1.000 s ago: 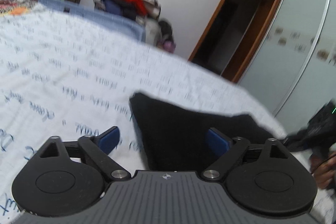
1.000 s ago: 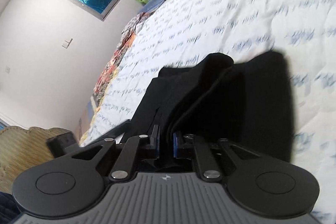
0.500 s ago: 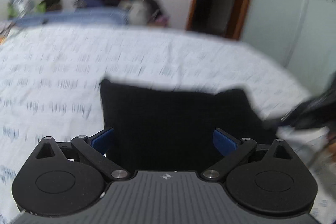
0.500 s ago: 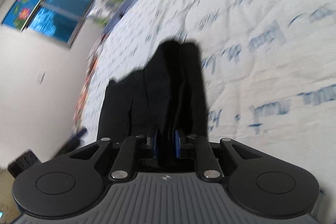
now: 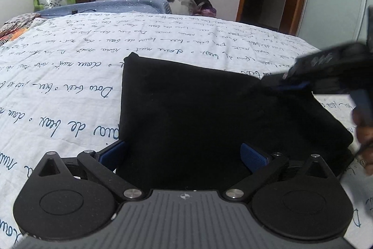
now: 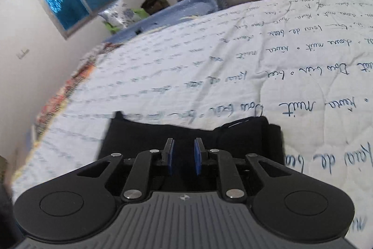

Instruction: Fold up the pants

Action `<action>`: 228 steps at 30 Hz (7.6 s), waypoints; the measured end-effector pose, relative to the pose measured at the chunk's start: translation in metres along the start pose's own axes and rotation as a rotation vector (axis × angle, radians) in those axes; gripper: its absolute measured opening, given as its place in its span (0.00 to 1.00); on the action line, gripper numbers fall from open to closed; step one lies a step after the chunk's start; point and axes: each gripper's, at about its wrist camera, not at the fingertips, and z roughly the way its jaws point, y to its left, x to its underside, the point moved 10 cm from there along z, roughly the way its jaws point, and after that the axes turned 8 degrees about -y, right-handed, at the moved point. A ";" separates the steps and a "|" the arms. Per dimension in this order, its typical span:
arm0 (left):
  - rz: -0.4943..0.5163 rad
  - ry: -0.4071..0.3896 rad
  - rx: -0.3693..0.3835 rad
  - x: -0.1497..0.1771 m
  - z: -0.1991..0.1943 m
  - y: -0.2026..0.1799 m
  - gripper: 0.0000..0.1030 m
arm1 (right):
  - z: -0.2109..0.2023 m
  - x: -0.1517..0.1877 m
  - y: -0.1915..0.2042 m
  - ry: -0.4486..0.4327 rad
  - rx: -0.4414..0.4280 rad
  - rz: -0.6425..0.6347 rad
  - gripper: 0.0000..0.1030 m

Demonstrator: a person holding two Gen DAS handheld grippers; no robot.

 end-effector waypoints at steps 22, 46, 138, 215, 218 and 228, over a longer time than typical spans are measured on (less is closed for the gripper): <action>-0.045 -0.031 -0.009 0.004 -0.003 0.006 1.00 | -0.107 0.075 -0.039 -0.061 0.073 -0.154 0.94; -0.922 0.340 0.494 0.000 0.007 0.079 0.99 | -0.085 0.026 -0.098 0.405 -0.237 0.387 0.94; -0.009 0.080 0.109 0.010 -0.066 -0.041 0.86 | -0.187 0.073 -0.027 -0.239 0.337 0.043 0.96; -0.005 0.215 -0.044 0.079 -0.106 -0.011 1.00 | -0.183 0.168 0.006 0.096 0.514 -0.114 1.00; -0.002 0.215 -0.045 0.079 -0.106 -0.012 1.00 | -0.184 0.169 0.007 0.089 0.514 -0.118 1.00; 0.003 0.213 -0.047 0.079 -0.107 -0.011 1.00 | -0.184 0.169 0.007 0.083 0.512 -0.118 1.00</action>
